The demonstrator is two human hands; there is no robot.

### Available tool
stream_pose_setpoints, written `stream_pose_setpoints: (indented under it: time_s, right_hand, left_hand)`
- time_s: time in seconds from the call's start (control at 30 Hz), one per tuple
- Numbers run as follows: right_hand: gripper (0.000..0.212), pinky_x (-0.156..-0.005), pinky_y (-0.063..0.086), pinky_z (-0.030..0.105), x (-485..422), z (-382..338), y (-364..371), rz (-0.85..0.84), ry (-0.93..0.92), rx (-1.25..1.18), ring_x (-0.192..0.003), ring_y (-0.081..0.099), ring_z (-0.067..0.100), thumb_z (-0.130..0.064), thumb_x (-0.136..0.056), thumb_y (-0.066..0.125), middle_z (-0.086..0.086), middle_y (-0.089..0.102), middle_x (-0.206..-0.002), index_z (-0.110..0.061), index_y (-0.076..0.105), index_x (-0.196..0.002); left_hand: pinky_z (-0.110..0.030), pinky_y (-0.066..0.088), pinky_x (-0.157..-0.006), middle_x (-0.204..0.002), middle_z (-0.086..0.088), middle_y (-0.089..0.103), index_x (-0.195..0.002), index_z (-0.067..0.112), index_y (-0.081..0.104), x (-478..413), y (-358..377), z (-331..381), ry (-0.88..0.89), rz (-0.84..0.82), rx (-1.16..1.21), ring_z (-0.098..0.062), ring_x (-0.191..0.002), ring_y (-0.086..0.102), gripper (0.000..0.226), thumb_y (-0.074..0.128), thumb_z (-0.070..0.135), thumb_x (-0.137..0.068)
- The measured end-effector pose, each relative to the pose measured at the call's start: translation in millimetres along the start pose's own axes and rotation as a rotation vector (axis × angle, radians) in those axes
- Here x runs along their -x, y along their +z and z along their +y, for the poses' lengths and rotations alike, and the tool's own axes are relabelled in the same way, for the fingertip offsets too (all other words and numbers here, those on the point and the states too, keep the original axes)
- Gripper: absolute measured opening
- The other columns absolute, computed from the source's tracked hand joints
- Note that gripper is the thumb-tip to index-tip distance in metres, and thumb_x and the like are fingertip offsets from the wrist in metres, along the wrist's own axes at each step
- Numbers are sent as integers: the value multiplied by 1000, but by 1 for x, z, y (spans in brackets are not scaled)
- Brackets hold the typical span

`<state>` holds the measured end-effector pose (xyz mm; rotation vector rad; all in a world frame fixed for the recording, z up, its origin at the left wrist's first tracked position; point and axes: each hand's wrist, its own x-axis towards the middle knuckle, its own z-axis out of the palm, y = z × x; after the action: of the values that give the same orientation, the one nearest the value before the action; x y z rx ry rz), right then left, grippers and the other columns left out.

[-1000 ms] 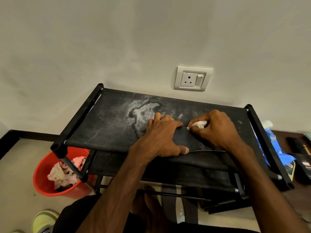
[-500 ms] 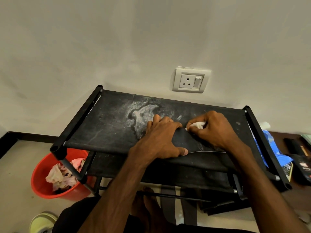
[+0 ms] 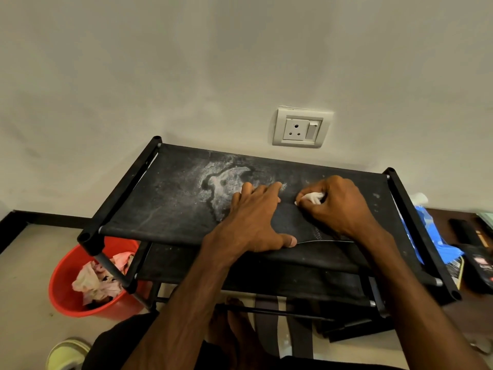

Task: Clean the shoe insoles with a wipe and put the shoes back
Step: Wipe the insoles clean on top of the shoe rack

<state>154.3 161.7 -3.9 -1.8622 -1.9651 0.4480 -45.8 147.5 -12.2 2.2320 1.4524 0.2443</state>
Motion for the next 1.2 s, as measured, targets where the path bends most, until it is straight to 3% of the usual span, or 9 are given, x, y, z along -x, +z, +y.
stream_pose_setpoints:
  time_s: [0.1, 0.2, 0.37, 0.5, 0.7, 0.8, 0.93, 1.1, 1.2]
  right_hand:
    - [11, -75, 60, 48, 3, -13, 11, -55, -109, -30, -79, 71, 21, -28, -88, 71, 2, 78, -89, -23, 81, -91]
    - [15, -76, 61, 49, 5, -23, 17, -93, -190, -63, -81, 73, 20, -25, -89, 71, 2, 79, -92, -26, 82, -100]
    - [12, -81, 60, 44, 5, -7, 3, -48, -111, -66, -85, 72, 9, -25, -88, 75, -11, 78, -91, -33, 81, -95]
    - [9, -81, 60, 43, 5, -3, -1, -18, -48, 13, -84, 70, 10, -30, -89, 75, -11, 77, -90, -34, 80, -94]
    - [24, -81, 61, 43, 11, -28, 16, -128, -242, 27, -91, 73, 17, -21, -90, 72, -4, 78, -104, -34, 78, -110]
    - [23, -82, 60, 46, 6, -26, 14, -86, -179, 112, -96, 71, 19, -30, -90, 72, -6, 77, -106, -41, 76, -109]
    - [15, -82, 59, 45, 1, -14, 7, -6, -71, 103, -92, 70, 21, -31, -91, 70, -3, 77, -99, -39, 79, -101]
    - [21, -79, 61, 44, 8, -24, 15, -108, -222, -10, -88, 72, 16, -19, -89, 73, -4, 78, -101, -31, 81, -104]
    - [17, -79, 60, 44, 6, -17, 10, -96, -176, 18, -88, 72, 14, -26, -87, 76, -9, 78, -98, -37, 81, -99]
  left_hand:
    - [-45, 22, -118, -152, 6, 37, -159, 23, 7, -1, -1, 0, -6, -11, 6, -23, -137, 24, 118, 78, 62, -73]
    - [-46, 21, -119, -155, 2, 33, -159, 23, 7, 0, -1, 0, -2, -19, 1, -25, -138, 23, 118, 78, 62, -74]
    - [-43, 22, -116, -149, 10, 39, -158, 25, 14, 0, 1, -1, 2, 0, 17, -21, -135, 25, 112, 77, 63, -73]
    - [-43, 23, -116, -148, 10, 40, -157, 26, 16, -2, 3, -3, 8, 9, 11, -21, -134, 26, 111, 77, 64, -72]
    - [-42, 23, -112, -149, 4, 39, -157, 25, 17, -4, 4, -4, 16, 10, -1, -22, -132, 26, 111, 78, 63, -72]
    - [-43, 23, -114, -150, 4, 38, -157, 26, 18, -4, 3, -4, 13, 9, -5, -22, -133, 26, 109, 77, 64, -73]
    - [-42, 23, -116, -150, 8, 39, -157, 27, 18, -2, 5, -3, 8, 8, 4, -21, -134, 25, 109, 77, 63, -73]
    - [-41, 24, -111, -147, 5, 39, -156, 26, 20, -2, 3, -5, 18, 20, 9, -21, -131, 26, 108, 78, 63, -73]
    - [-38, 24, -109, -146, 8, 42, -155, 28, 23, -1, 3, -4, 22, 29, 15, -20, -130, 27, 105, 77, 63, -72]
